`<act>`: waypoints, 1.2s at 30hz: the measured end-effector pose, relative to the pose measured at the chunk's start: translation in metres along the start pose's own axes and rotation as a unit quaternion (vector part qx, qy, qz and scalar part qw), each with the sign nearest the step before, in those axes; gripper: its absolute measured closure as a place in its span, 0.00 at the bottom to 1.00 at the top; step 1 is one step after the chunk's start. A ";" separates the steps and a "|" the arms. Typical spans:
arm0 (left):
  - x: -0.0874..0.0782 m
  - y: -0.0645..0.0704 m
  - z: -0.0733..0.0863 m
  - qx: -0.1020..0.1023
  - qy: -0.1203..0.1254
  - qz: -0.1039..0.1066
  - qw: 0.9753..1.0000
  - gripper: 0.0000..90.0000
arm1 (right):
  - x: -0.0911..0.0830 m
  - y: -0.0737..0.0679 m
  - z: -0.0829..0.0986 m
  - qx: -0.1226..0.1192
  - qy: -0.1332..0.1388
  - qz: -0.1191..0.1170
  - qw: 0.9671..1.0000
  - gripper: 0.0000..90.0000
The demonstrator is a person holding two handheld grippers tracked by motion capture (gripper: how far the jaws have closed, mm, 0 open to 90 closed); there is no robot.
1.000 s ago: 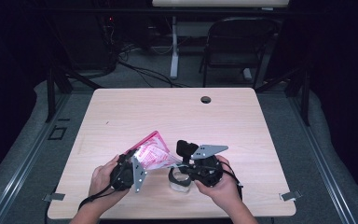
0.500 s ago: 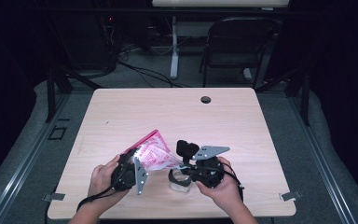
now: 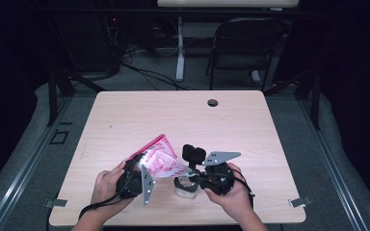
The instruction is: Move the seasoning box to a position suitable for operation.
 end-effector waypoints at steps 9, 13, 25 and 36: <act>-0.001 0.003 -0.001 0.005 0.000 -0.002 1.000 0.72 | 0.000 0.004 0.003 0.010 0.002 0.002 1.000 1.00; -0.001 0.002 -0.002 0.006 0.001 -0.004 1.000 0.73 | 0.001 0.006 0.004 0.016 0.004 0.004 1.000 1.00; -0.001 0.002 -0.006 0.015 0.006 -0.011 1.000 0.73 | 0.001 0.009 0.007 0.024 0.004 0.006 1.000 1.00; -0.003 0.000 -0.008 0.027 0.013 -0.023 0.999 0.73 | 0.002 0.007 0.009 0.021 -0.001 0.006 1.000 1.00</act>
Point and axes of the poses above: each handheld gripper's, and its own axes: x roughly forward along the jaws, z roughly out of its underside, y roughly to its right, the point moved 9 cm from there along x, roughly forward along the jaws, and after that the axes turned 7 degrees about -x, right-handed, at the moved point
